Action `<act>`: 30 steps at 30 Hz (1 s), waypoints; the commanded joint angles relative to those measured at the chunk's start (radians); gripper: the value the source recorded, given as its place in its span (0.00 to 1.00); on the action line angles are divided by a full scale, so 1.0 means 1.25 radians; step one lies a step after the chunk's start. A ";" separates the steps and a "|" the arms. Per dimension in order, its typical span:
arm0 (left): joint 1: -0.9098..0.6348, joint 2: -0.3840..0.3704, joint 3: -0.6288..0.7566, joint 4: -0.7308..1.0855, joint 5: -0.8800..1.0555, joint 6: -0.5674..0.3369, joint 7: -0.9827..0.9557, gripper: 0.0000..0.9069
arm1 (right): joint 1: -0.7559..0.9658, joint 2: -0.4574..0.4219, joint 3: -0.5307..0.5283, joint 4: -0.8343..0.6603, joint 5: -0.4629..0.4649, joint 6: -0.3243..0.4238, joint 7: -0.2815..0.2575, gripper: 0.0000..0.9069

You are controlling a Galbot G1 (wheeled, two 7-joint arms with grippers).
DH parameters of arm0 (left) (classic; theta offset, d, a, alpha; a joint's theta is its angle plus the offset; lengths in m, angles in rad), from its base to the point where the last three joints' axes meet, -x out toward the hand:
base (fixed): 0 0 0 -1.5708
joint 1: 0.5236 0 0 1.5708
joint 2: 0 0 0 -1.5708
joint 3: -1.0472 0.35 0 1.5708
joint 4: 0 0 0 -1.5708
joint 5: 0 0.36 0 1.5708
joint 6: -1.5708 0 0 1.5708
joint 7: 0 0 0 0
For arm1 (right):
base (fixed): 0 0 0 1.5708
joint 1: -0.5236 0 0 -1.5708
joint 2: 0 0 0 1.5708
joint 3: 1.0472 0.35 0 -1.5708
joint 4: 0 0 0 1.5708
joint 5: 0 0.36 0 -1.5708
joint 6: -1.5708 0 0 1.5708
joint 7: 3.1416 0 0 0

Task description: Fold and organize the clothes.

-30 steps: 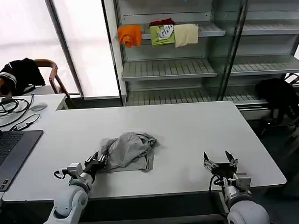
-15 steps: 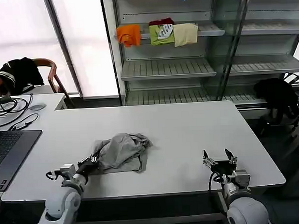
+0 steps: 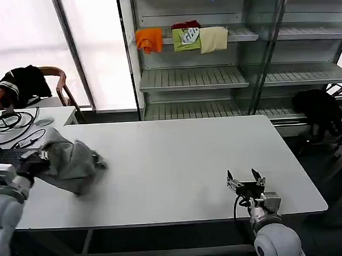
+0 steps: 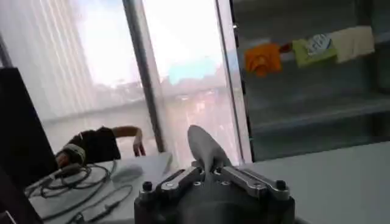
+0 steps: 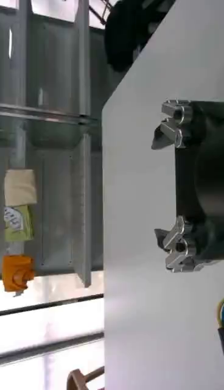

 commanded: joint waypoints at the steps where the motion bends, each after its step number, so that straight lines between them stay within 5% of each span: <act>1: -0.017 0.101 -0.057 -0.038 0.034 -0.004 0.025 0.01 | -0.004 0.001 -0.002 -0.001 0.001 0.002 0.000 1.00; 11: 0.021 -0.066 0.162 -0.031 0.196 -0.045 0.075 0.02 | -0.032 0.003 0.009 -0.001 -0.002 0.012 -0.001 1.00; 22: -0.002 -0.068 0.216 -0.069 0.067 0.017 0.020 0.02 | -0.053 0.000 0.021 -0.012 -0.016 0.022 -0.005 1.00; 30: -0.070 -0.171 0.468 -0.066 0.088 0.069 -0.036 0.02 | -0.039 0.013 0.021 -0.003 -0.033 0.003 -0.007 1.00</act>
